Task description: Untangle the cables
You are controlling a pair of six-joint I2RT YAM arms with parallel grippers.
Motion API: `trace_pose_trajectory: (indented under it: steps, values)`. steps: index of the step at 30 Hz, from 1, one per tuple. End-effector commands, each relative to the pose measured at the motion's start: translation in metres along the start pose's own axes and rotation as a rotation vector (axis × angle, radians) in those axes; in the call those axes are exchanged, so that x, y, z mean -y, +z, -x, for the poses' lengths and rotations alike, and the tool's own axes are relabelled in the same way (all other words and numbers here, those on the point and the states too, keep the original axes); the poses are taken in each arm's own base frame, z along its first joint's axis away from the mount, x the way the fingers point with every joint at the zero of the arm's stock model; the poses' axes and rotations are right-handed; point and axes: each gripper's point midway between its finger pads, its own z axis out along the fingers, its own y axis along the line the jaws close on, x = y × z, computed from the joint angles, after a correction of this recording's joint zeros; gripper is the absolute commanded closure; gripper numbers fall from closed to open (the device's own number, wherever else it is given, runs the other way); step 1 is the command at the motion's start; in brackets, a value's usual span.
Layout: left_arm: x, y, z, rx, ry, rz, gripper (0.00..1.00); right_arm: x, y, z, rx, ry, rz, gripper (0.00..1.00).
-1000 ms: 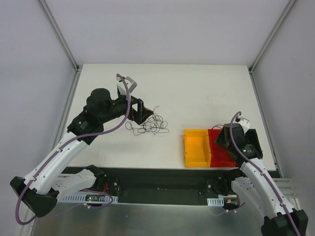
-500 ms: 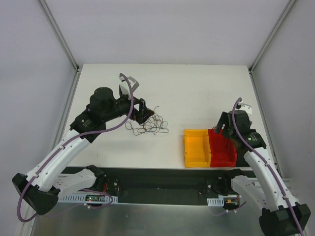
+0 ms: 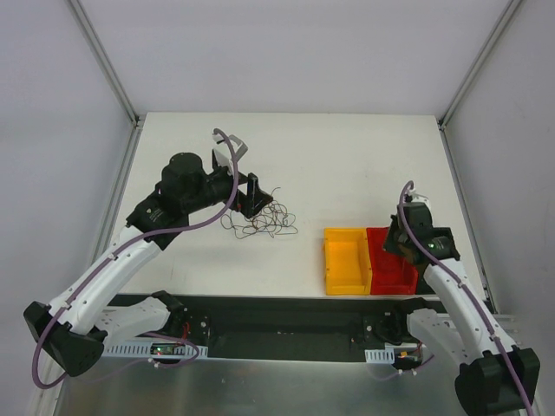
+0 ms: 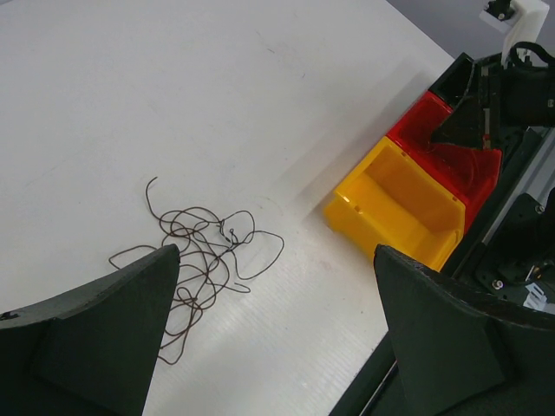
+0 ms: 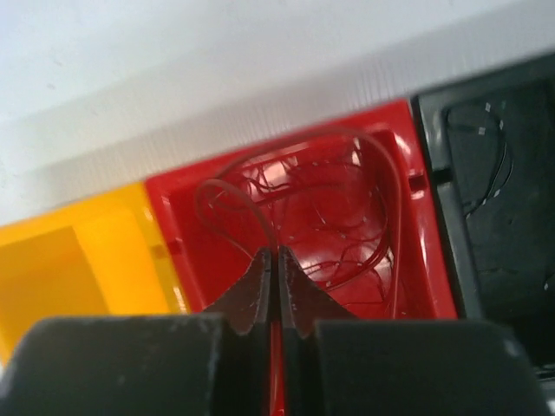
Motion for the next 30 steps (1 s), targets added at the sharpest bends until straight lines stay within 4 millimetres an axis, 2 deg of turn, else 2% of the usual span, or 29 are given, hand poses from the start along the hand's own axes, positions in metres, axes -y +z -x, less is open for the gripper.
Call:
trace_pose_trajectory:
  steps: [1, 7, 8, 11, 15, 18, 21, 24, 26, 30]
  values:
    - [-0.002, 0.01, -0.001, 0.0, -0.022, -0.007, 0.07, 0.014, 0.015, -0.035, -0.064, 0.101, -0.061, 0.99]
    - [-0.011, 0.02, -0.01, -0.031, -0.056, 0.027, 0.07, 0.022, 0.018, -0.043, -0.112, 0.131, -0.136, 0.99]
    - [-0.013, 0.023, -0.013, -0.04, -0.07, 0.04, 0.07, 0.021, 0.016, -0.039, -0.108, 0.13, -0.133, 0.96]
    - [-0.027, 0.027, -0.025, -0.074, -0.157, 0.108, 0.08, 0.013, 0.003, -0.02, -0.054, 0.121, -0.083, 0.74]
    - [-0.074, 0.007, -0.052, -0.115, -0.363, 0.29, 0.11, -0.009, -0.016, 0.008, 0.04, 0.097, 0.054, 0.52]
    - [-0.11, -0.014, -0.079, -0.105, -0.608, 0.355, 0.13, -0.025, -0.025, 0.021, 0.063, 0.062, 0.131, 0.46]
    - [-0.114, -0.016, -0.105, -0.144, -0.796, 0.288, 0.19, -0.051, -0.031, 0.039, 0.1, -0.021, 0.202, 0.39]
    - [-0.111, -0.008, -0.113, -0.187, -0.872, 0.222, 0.23, -0.089, -0.034, 0.051, 0.094, -0.15, 0.268, 0.31]
    - [-0.119, -0.003, -0.114, -0.198, -0.899, 0.226, 0.28, -0.126, -0.036, 0.056, 0.074, -0.213, 0.368, 0.28]
    - [-0.146, 0.012, -0.122, -0.225, -0.988, 0.272, 0.43, -0.208, -0.047, 0.044, -0.054, -0.211, 0.676, 0.27]
